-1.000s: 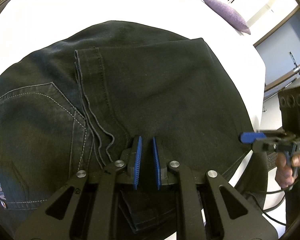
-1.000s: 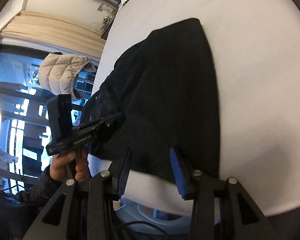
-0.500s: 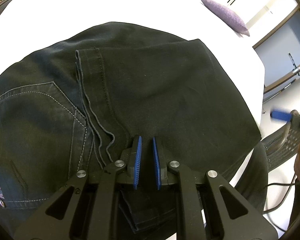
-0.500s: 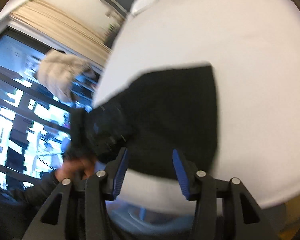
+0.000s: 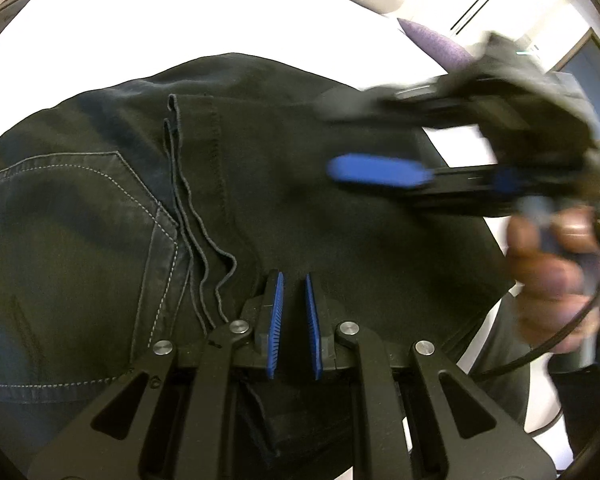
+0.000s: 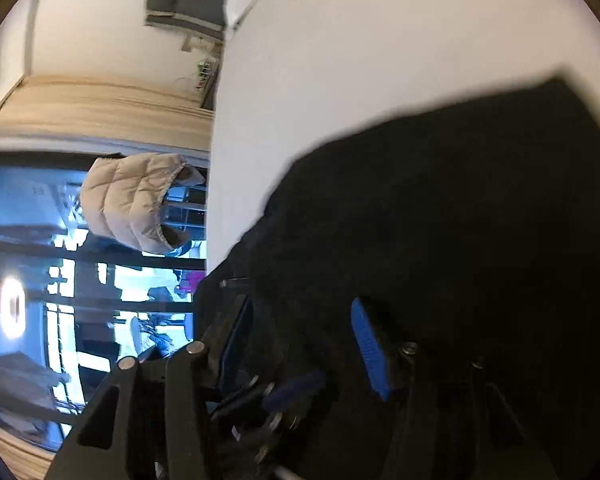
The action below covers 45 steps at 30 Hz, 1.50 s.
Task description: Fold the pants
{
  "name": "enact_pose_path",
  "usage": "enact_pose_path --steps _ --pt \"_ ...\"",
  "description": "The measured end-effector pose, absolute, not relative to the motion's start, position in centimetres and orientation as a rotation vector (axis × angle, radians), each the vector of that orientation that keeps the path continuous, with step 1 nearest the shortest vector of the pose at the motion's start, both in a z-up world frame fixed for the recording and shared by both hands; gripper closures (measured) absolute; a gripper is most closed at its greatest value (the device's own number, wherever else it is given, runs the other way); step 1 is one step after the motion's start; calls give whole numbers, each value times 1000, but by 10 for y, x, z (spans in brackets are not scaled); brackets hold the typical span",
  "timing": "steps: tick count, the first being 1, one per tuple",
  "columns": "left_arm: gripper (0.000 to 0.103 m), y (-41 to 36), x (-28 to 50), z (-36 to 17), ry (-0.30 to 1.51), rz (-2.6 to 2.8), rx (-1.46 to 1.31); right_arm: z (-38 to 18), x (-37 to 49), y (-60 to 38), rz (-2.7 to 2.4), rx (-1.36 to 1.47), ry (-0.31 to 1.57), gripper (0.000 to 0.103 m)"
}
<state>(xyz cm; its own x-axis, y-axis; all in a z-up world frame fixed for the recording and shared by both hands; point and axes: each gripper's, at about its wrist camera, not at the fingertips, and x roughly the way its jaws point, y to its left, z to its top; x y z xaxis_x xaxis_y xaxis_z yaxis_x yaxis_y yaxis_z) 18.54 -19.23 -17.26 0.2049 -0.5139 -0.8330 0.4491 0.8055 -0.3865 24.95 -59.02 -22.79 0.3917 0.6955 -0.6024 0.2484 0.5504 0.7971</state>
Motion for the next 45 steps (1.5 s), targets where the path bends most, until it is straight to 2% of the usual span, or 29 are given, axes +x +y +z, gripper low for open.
enact_pose_path --steps 1,2,3,5,12,17,18,19,21,22,23,24,26,30,32,34,36,39,41,43,45 --pt "92 -191 184 -173 1186 -672 -56 -239 253 -590 347 1007 1172 78" --pt "92 -190 183 -173 1183 -673 -54 -247 255 -596 343 1034 1163 88" --pt "92 -189 182 -172 1181 -674 -53 -258 254 -609 316 1104 1142 103" --pt "92 -188 179 -172 1173 -676 -43 -265 249 -632 277 1195 1081 103" --pt "92 -187 171 -170 1155 -667 -20 -238 208 -714 -110 1132 881 103" --pt "92 -181 165 -170 1146 -670 -53 -198 173 -680 1 1115 825 96" --pt "92 -179 167 -170 1144 -671 -58 -192 165 -662 70 1111 830 89" --pt "92 -177 167 -170 1140 -670 -64 -189 156 -641 139 1090 849 77" --pt "92 -176 164 -170 1136 -670 -64 -205 144 -603 210 1064 942 69" --pt "92 -174 162 -169 1133 -670 -60 -217 139 -595 197 1061 987 73" --pt "92 -171 160 -169 1133 -670 -59 -229 132 -593 164 1062 1005 85" --pt "92 -170 158 -168 1134 -674 -64 -238 125 -598 124 1077 987 103" --pt "92 -165 152 -166 1129 -687 -73 -245 111 -615 92 1173 920 103" --pt "91 -148 138 -157 1094 -683 -93 -217 93 -648 -134 1005 890 103" --pt "91 -134 126 -145 1070 -661 -105 -204 85 -656 -221 982 869 92" --pt "91 -116 114 -128 1023 -659 -145 -191 77 -654 -193 1013 810 44" --pt "91 -85 98 -113 966 -637 -218 -179 76 -644 -137 1029 742 22" --pt "91 -35 81 -102 921 -560 -351 -165 86 -607 2 1013 704 21" --pt "91 -5 73 -103 897 -509 -453 -169 95 -592 79 1057 719 24" --pt "91 28 65 -110 873 -432 -568 -175 105 -583 130 1099 738 38" --pt "80 55 62 -123 868 -367 -699 -179 111 -571 173 1125 760 46"
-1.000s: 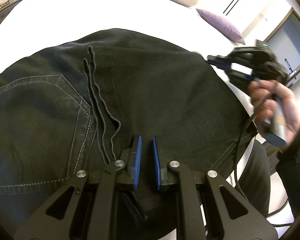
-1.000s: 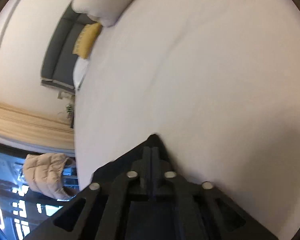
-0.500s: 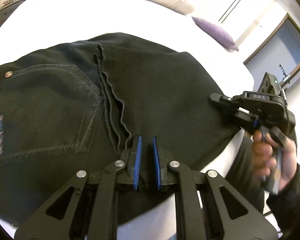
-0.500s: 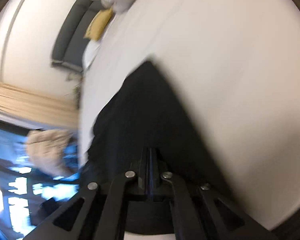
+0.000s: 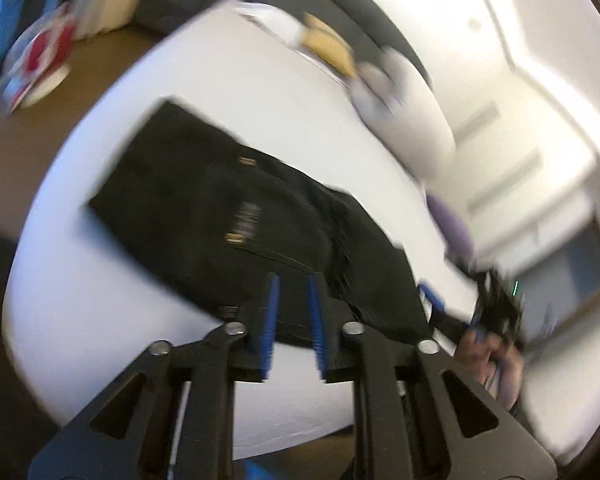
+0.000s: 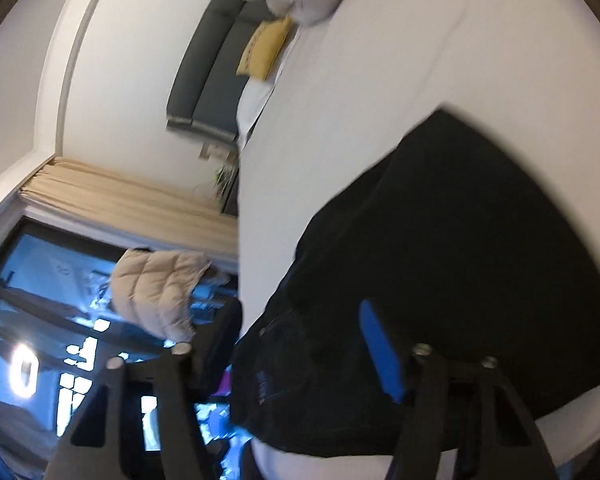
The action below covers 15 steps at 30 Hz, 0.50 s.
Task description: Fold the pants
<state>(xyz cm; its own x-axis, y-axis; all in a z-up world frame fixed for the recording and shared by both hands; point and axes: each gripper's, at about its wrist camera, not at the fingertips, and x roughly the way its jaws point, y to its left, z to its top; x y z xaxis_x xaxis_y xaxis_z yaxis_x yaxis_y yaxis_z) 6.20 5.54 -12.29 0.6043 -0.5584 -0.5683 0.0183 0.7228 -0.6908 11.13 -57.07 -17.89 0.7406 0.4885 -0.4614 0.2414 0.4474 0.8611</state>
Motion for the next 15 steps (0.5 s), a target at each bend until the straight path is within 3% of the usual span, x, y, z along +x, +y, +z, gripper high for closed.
enact_pose_path --steps 1,3,4,15 --pt "75 73 64 -132 884 -330 -765 -180 113 -566 193 1134 775 52" --pt "48 93 62 -148 896 -281 -907 -186 124 -558 222 1141 796 54" --pt "45 98 63 -151 887 -277 -958 -184 130 -550 240 1141 803 55" --pt "44 121 90 -186 876 -211 -1179 -184 155 -537 314 1174 838 59"
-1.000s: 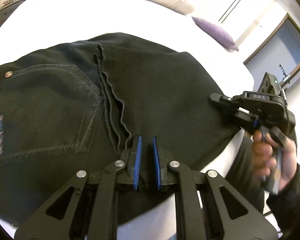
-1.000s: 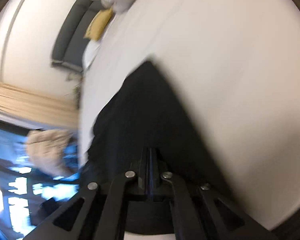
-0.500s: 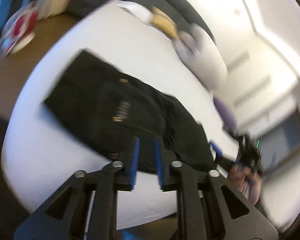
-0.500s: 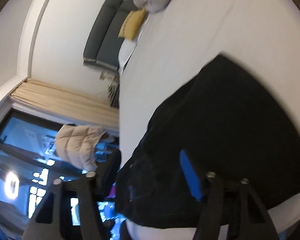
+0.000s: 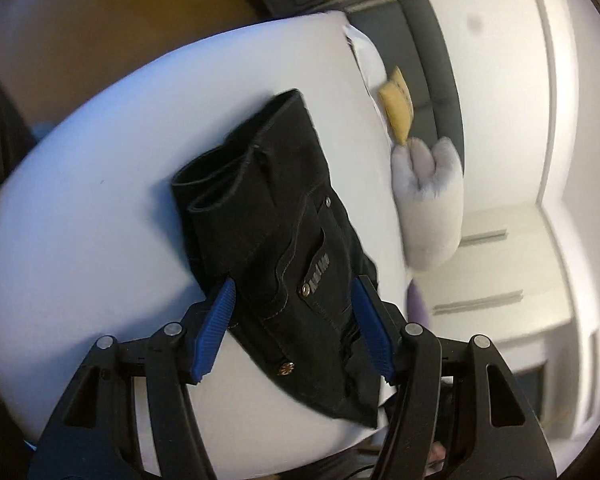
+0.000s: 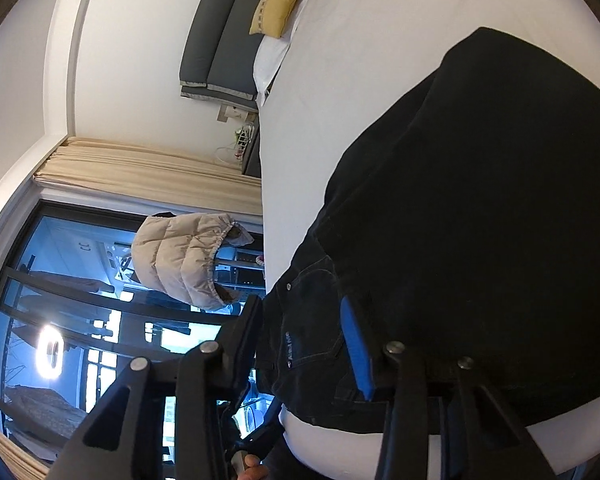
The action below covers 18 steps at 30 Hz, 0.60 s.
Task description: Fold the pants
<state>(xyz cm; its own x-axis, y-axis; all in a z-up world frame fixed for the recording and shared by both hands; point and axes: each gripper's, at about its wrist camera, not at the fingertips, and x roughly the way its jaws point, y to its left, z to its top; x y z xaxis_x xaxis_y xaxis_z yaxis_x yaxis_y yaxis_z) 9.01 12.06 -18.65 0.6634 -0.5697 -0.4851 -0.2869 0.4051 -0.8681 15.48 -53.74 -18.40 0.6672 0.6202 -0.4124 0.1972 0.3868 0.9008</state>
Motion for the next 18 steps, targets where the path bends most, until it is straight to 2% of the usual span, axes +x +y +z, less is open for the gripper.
enact_pose_path --steps 6,16,18 --pt "44 125 73 -185 875 -119 -1143 -187 146 -551 311 1184 834 59" --pt "44 119 110 -203 849 -59 -1122 -193 146 -549 329 1188 845 59" --pt "47 118 116 -204 861 -50 -1138 -192 147 -551 331 1188 849 59"
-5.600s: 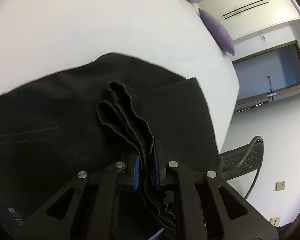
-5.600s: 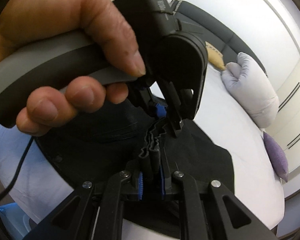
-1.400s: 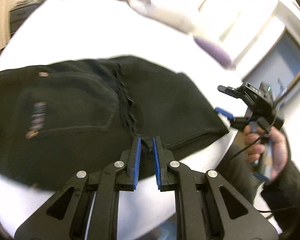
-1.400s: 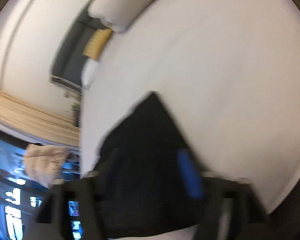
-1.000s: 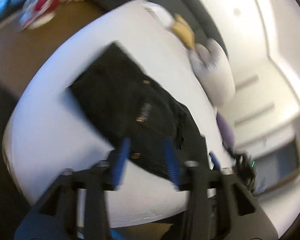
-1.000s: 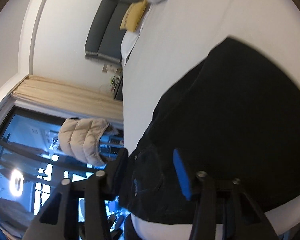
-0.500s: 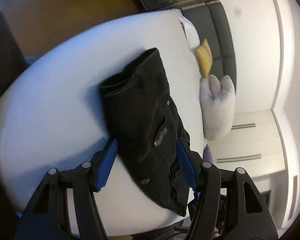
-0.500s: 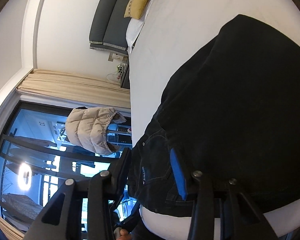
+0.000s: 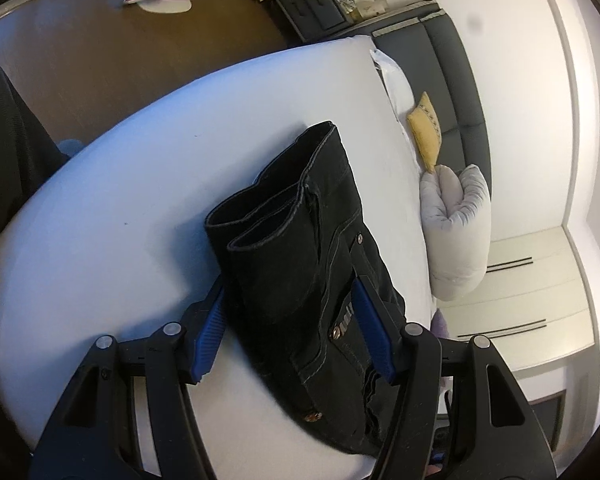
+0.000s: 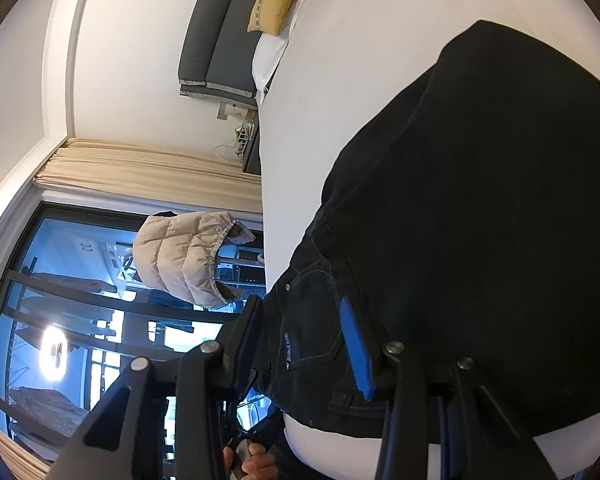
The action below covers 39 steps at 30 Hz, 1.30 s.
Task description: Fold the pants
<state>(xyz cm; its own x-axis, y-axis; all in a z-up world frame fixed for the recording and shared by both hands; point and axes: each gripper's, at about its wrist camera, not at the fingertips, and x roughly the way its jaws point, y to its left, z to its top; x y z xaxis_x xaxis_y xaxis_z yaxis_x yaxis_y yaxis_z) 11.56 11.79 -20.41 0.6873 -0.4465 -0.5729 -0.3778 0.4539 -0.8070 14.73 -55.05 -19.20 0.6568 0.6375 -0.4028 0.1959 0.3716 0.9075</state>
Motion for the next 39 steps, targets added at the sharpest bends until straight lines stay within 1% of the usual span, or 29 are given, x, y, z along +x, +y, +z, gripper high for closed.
enact_pose_path --steps 1,3,4,10,12,15,17,18,20,21,22,26,27,28,29,30,31,33,39 --pt "50 118 119 -204 868 -46 -1154 -192 148 -550 332 1188 851 59" --pt "64 119 126 -206 876 -69 -1208 -192 152 -549 338 1178 863 59" --pt "67 118 129 -206 880 -85 -1224 -192 154 -547 341 1171 873 59" --pt "70 114 138 -192 849 -154 -1184 -200 184 -526 363 1095 1028 59" --pt "74 112 140 -180 832 -178 -1149 -203 197 -516 383 1060 1077 59" --pt "74 103 146 -156 810 -221 -1071 -209 216 -502 429 1036 1128 59" --pt "76 97 147 -143 802 -246 -1030 -219 229 -492 436 997 1193 59" --pt "76 93 148 -138 800 -256 -1013 -225 232 -490 422 980 1227 61" --pt "78 85 152 -129 800 -269 -974 -243 237 -488 403 966 1272 73" --pt "79 81 154 -125 802 -278 -957 -251 236 -490 394 973 1273 91" --pt "79 76 156 -121 802 -286 -937 -256 234 -492 377 979 1279 103" --pt "80 48 164 -99 797 -335 -842 -261 225 -498 404 1026 1236 103" --pt "80 38 165 -92 798 -350 -817 -257 224 -499 405 1021 1232 102" --pt "80 27 166 -85 798 -369 -788 -249 222 -502 401 1016 1208 84" --pt "80 16 167 -79 797 -388 -759 -239 220 -506 407 1022 1163 68" --pt "80 4 168 -73 795 -408 -725 -229 216 -512 415 1043 1105 44" --pt "80 -11 169 -66 796 -432 -687 -219 212 -521 412 1071 1047 30" --pt "80 -44 173 -58 806 -485 -609 -202 208 -539 386 1088 992 21" --pt "80 -147 173 -66 868 -625 -421 -160 201 -575 514 1081 956 21"
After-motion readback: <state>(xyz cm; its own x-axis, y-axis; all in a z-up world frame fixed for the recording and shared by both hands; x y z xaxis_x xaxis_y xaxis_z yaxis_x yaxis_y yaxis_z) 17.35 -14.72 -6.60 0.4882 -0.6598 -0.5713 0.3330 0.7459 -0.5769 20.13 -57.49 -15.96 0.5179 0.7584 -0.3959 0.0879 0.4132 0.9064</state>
